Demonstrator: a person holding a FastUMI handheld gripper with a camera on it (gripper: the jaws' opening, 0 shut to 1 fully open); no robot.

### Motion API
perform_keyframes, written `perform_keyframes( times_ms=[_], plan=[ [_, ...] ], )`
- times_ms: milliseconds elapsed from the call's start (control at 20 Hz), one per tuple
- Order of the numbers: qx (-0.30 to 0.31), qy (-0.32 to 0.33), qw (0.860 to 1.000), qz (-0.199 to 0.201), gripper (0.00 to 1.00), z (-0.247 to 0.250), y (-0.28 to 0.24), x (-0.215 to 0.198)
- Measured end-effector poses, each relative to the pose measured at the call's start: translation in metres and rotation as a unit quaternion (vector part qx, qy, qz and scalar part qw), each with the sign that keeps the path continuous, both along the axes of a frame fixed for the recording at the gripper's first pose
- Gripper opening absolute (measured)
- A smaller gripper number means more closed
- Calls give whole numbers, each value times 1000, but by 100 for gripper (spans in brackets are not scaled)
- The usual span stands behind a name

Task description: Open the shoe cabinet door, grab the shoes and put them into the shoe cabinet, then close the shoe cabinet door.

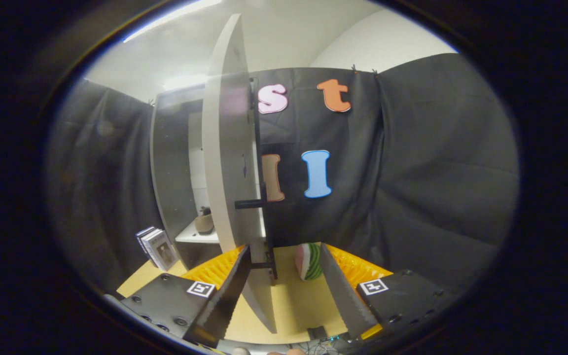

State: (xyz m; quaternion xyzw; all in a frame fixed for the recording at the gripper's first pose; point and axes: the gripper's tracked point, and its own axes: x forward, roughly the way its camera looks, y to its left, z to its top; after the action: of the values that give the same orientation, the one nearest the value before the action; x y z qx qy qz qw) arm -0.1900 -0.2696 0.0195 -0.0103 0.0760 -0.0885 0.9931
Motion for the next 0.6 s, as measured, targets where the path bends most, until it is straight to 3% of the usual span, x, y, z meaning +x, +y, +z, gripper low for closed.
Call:
perform_keyframes(
  times_ms=[600],
  plan=[
    [21,9,996,87,97,-14,75,28]
  ],
)
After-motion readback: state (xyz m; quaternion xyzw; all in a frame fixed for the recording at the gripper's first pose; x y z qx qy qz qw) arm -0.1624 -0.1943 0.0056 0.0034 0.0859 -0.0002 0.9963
